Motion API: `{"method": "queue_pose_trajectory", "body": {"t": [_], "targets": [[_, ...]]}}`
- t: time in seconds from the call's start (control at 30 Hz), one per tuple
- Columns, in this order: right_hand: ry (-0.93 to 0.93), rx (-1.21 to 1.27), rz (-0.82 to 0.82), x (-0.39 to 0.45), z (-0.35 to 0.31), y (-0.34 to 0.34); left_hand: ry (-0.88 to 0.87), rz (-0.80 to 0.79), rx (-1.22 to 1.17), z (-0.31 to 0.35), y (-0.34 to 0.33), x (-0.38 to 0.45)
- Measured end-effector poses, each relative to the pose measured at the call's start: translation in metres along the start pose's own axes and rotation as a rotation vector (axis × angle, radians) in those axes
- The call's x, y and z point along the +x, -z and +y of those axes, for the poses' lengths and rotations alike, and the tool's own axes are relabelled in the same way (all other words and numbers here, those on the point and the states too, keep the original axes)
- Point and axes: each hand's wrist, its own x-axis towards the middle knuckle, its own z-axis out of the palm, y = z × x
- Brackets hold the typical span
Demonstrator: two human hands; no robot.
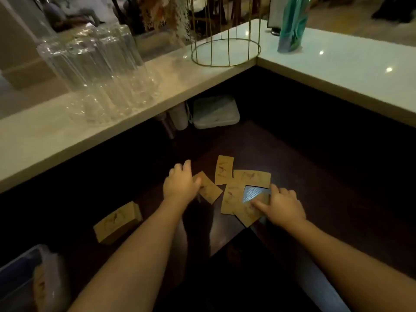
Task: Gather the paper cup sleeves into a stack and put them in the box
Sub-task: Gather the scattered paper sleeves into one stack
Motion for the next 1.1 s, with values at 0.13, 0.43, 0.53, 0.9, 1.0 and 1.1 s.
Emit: {"method": "queue_pose_trajectory", "body": {"t": [0.13, 0.43, 0.53, 0.9, 1.0, 1.1], "targets": [[-0.113, 0.016, -0.001, -0.009, -0.010, -0.028, 0.437, -0.156, -0.290, 0.004, -0.028, 0.014], [-0.125, -0.047, 0.031, -0.005, -0.012, -0.034, 0.733, -0.311, -0.456, 0.003, -0.063, 0.036], [-0.146, 0.024, -0.001, -0.002, -0.011, -0.028, 0.748, -0.331, -0.446, 0.001, -0.068, 0.038], [-0.185, 0.659, 0.097, 0.007, 0.006, -0.014, 0.745, -0.354, -0.675, -0.001, -0.063, 0.028], [-0.238, 1.141, 0.014, 0.009, 0.010, 0.001, 0.632, -0.451, -0.852, -0.004, -0.042, 0.012], [-0.178, 1.353, -0.149, 0.009, -0.003, 0.016, 0.587, -0.720, -1.089, -0.007, -0.021, -0.014]]}}
